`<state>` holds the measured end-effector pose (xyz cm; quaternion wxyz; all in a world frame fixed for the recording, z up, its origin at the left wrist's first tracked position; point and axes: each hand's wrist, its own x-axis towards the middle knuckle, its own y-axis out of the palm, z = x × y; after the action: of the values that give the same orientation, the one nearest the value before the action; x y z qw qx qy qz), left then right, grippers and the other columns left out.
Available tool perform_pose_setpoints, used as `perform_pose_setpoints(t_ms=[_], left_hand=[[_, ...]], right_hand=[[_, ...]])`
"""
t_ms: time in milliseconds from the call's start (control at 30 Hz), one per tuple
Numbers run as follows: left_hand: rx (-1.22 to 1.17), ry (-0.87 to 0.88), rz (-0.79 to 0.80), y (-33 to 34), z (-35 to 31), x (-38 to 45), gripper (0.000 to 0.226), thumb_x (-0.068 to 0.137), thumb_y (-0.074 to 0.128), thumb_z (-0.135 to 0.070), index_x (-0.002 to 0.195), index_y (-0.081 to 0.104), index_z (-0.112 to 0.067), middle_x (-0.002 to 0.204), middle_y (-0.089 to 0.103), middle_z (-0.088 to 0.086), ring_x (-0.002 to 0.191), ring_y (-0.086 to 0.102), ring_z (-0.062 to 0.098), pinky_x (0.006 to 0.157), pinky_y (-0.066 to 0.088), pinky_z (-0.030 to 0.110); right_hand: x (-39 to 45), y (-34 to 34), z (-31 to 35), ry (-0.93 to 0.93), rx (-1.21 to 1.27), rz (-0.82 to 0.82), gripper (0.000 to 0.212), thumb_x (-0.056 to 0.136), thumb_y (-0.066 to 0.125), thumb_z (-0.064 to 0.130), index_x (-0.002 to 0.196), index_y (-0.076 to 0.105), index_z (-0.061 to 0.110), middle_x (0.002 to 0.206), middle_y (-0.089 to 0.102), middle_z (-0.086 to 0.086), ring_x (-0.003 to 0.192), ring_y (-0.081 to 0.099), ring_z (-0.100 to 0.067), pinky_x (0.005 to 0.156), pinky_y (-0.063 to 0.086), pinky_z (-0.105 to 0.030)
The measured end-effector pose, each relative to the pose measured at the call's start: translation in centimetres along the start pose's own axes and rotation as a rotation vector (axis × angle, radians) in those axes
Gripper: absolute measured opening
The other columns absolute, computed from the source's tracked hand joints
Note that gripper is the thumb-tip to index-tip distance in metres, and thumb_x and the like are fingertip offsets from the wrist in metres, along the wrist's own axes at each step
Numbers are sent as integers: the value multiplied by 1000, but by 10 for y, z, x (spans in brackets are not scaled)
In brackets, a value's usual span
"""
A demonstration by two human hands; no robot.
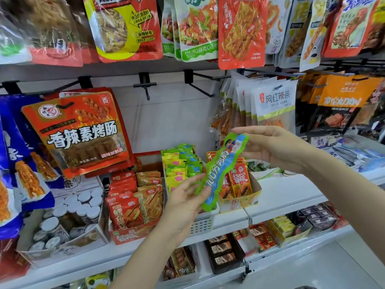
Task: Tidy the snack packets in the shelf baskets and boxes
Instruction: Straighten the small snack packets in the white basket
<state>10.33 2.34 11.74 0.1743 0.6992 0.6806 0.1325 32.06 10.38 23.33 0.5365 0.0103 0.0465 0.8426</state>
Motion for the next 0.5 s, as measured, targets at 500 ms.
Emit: perform_pose_setpoints(t_ms=[500], left_hand=[[1444, 340, 1, -46, -7, 49, 119, 47, 65, -86, 148, 32, -32, 149, 37, -10, 139, 22, 13, 117, 21, 41]], right_hand=[[3, -15, 16, -230, -855, -521, 26, 74, 80, 31, 99, 76, 24, 85, 77, 1, 71, 73, -12, 74, 60, -34]])
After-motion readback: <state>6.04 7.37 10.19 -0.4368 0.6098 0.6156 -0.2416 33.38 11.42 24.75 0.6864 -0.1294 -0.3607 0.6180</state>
